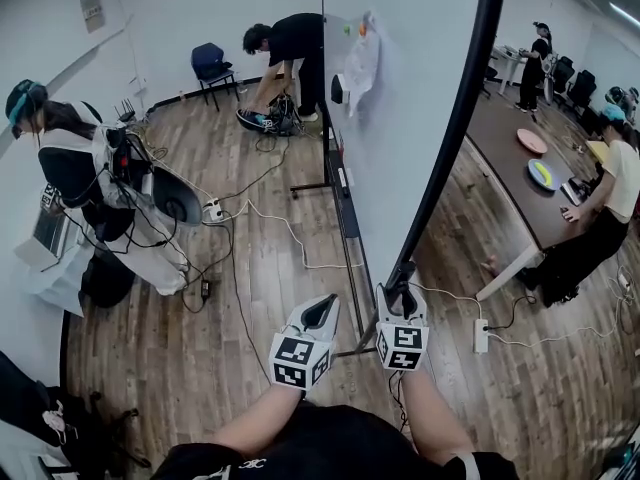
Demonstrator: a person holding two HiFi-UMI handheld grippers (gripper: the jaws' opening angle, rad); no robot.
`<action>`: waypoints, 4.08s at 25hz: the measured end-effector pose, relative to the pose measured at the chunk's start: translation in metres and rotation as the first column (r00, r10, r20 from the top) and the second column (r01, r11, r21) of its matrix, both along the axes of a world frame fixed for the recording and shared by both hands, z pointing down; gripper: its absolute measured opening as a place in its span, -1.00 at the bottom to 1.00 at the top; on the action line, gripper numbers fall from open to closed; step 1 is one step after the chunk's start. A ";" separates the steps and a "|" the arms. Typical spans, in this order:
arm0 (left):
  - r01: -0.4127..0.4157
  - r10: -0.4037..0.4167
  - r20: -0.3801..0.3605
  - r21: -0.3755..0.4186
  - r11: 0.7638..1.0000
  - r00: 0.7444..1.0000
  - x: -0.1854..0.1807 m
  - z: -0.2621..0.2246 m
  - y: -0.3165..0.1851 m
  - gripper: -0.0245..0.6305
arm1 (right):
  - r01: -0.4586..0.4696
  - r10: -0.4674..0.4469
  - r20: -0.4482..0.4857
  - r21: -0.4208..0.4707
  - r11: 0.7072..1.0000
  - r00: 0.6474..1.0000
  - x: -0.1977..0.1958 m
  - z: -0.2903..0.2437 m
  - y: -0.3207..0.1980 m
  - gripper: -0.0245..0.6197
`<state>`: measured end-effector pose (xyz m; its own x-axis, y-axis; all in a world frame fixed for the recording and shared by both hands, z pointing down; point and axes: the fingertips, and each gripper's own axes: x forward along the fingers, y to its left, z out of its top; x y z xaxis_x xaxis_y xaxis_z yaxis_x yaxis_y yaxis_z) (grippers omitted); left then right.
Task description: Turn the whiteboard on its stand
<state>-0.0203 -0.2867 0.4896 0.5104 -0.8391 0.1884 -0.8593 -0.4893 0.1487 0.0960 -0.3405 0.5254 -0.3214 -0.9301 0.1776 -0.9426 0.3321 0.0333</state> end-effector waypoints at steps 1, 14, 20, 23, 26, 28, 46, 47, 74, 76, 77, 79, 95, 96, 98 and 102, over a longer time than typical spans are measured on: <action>-0.004 0.004 0.003 -0.002 1.000 1.000 0.003 0.002 0.002 -0.90 | 0.001 -0.001 0.001 0.004 1.000 1.000 0.002 0.000 0.002 -0.31; -0.024 0.025 0.009 -0.006 1.000 1.000 0.014 0.009 0.029 -0.90 | -0.017 0.017 0.016 0.009 1.000 1.000 0.025 -0.001 0.037 -0.31; -0.044 0.044 0.005 -0.007 0.999 0.999 0.027 0.012 0.046 -0.90 | -0.029 0.029 0.020 0.011 1.000 0.999 0.039 -0.001 0.057 -0.31; -0.050 0.050 0.002 -0.006 0.999 0.999 0.034 0.013 0.056 -0.90 | -0.036 0.035 0.019 0.014 0.999 0.999 0.046 0.000 0.066 -0.31; -0.056 0.056 0.002 -0.003 0.998 0.998 0.041 0.014 0.068 -0.90 | -0.040 0.040 0.021 0.019 0.999 0.999 0.054 -0.001 0.079 -0.31; -0.058 0.058 -0.001 -0.005 0.998 0.998 0.044 0.015 0.076 -0.90 | -0.046 0.046 0.025 0.023 0.999 0.999 0.060 -0.001 0.088 -0.31; -0.116 0.116 -0.007 0.009 0.993 0.993 0.075 0.018 0.114 -0.90 | -0.130 0.127 0.042 0.070 0.989 0.991 0.097 -0.002 0.142 -0.31; -0.119 0.119 -0.006 0.009 0.993 0.993 0.076 0.018 0.116 -0.90 | -0.133 0.131 0.043 0.073 0.988 0.991 0.098 -0.002 0.144 -0.31; -0.096 0.096 -0.004 0.038 0.995 0.995 0.059 0.011 0.127 -0.90 | -0.053 0.016 0.122 0.310 0.949 0.992 0.072 -0.099 0.220 -0.87; -0.083 0.083 -0.003 0.048 0.995 0.997 0.054 0.008 0.129 -0.90 | -0.024 -0.012 0.129 0.278 0.960 0.992 0.058 -0.095 0.215 -0.90; -0.077 0.077 -0.003 0.052 0.996 0.997 0.052 0.007 0.129 -0.90 | -0.016 -0.018 0.129 0.252 0.968 0.992 0.053 -0.089 0.209 -0.90; -0.066 0.067 0.000 0.056 0.996 0.998 0.048 0.006 0.132 -0.90 | -0.001 -0.024 0.123 0.193 0.981 0.992 0.045 -0.074 0.198 -0.91; -0.035 0.037 -0.015 0.091 0.995 0.999 0.030 -0.009 0.141 -0.90 | 0.018 -0.032 0.121 0.115 0.993 0.992 0.022 -0.054 0.191 -0.91; -0.035 0.037 -0.016 0.092 0.995 0.999 0.030 -0.009 0.141 -0.90 | 0.019 -0.033 0.123 0.116 0.993 0.992 0.022 -0.054 0.192 -0.91; -0.037 0.038 -0.016 0.092 0.995 0.999 0.030 -0.008 0.141 -0.90 | 0.018 -0.033 0.126 0.117 0.993 0.991 0.022 -0.053 0.191 -0.91; -0.035 0.037 -0.016 0.088 0.995 0.999 0.028 -0.005 0.142 -0.90 | 0.019 -0.035 0.132 0.115 0.993 0.991 0.022 -0.052 0.192 -0.91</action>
<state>0.0082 -0.1452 0.4847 0.5430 -0.8331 0.1054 -0.8386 -0.5316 0.1184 0.1175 -0.1490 0.4737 -0.3604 -0.9324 0.0254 -0.9319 0.3588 -0.0531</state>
